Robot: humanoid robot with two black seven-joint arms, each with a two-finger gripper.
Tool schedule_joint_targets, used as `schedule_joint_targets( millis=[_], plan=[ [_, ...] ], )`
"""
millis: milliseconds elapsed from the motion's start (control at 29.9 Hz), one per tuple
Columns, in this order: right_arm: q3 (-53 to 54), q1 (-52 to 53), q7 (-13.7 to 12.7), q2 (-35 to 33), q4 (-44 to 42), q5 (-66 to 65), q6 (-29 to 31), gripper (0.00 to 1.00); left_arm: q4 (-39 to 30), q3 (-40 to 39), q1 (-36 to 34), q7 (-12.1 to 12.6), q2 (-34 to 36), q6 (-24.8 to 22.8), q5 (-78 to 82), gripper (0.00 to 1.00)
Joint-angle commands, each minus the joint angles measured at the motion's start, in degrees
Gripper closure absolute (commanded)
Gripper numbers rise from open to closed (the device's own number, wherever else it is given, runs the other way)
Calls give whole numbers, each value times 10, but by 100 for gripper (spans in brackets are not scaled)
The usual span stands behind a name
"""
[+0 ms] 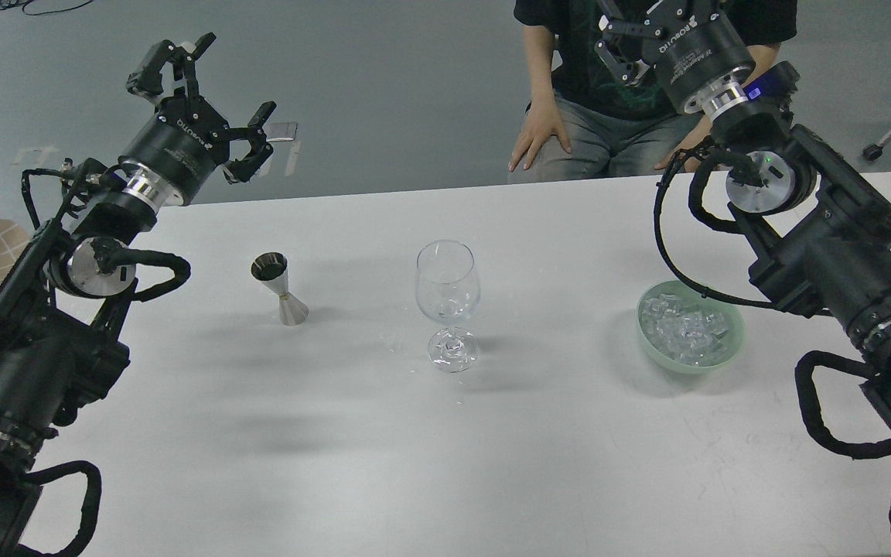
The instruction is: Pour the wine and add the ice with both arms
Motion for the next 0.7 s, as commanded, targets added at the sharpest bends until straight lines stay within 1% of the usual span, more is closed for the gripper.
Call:
schedule_joint_targets(
  millis=[0,134,334,468,668],
  plan=[
    [0,-3,0,0,-1,0,-3,0,0,0,5,-1,0,0,0,2],
    [0,-3,-1,-2,-2,0,-5,0,0,0,7,0,1,0,0,2],
    [-1,-5,-1,-1,0,4,-4,0,4,0,1,8,13,0,-4,2],
    [-3,-7,-1,-2,-6,5,-7,0,10,0,0,5,26,0,-7,2],
    [-5,-6,-2,-3,-6,4,-16,0,20,0,-2,7,27,0,-6,2]
  ],
)
